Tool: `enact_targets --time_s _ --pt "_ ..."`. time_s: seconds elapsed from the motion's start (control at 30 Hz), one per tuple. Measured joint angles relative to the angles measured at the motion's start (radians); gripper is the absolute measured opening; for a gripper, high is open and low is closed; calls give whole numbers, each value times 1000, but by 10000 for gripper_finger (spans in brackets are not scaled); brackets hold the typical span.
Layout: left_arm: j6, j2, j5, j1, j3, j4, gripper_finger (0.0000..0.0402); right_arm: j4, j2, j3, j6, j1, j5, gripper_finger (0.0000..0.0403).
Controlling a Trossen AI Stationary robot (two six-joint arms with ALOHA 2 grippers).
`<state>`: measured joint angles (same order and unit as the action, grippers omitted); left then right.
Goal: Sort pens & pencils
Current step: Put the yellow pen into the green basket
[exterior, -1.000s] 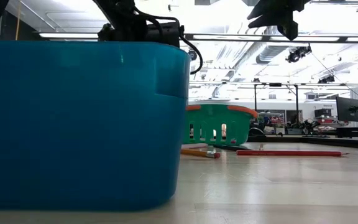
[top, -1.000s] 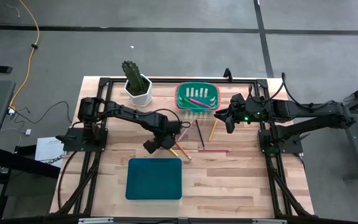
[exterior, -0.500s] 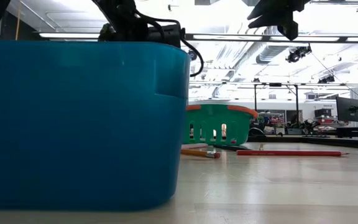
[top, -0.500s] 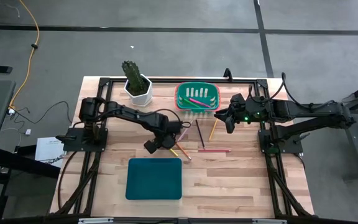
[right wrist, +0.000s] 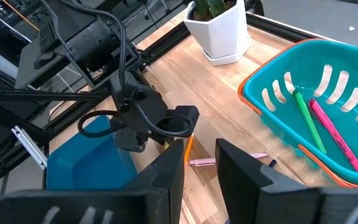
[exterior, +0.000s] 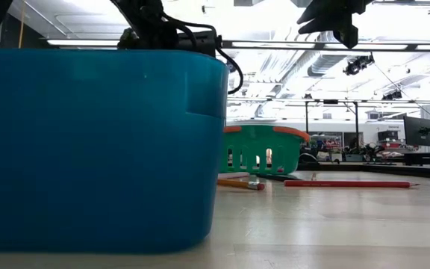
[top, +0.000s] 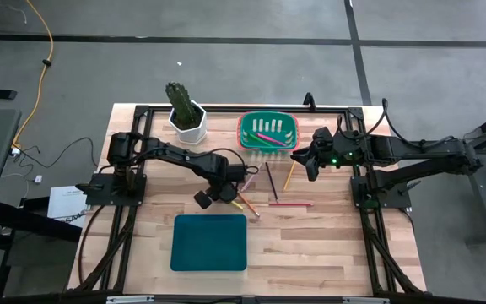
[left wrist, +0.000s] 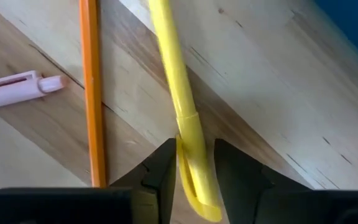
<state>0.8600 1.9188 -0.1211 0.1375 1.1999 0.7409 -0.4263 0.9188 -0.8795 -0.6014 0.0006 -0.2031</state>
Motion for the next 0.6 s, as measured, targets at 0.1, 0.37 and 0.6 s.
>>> enact_targets --time_s 0.1,0.37,0.6 --pt "-5 17 -5 0 3 8 100 0 0 0 0 0 0 83" --pt "-23 38 -6 0 4 15 99 0 0 0 0 0 0 83" --pt "-23 31 0 0 3 12 73 0 0 0 7 0 0 83"
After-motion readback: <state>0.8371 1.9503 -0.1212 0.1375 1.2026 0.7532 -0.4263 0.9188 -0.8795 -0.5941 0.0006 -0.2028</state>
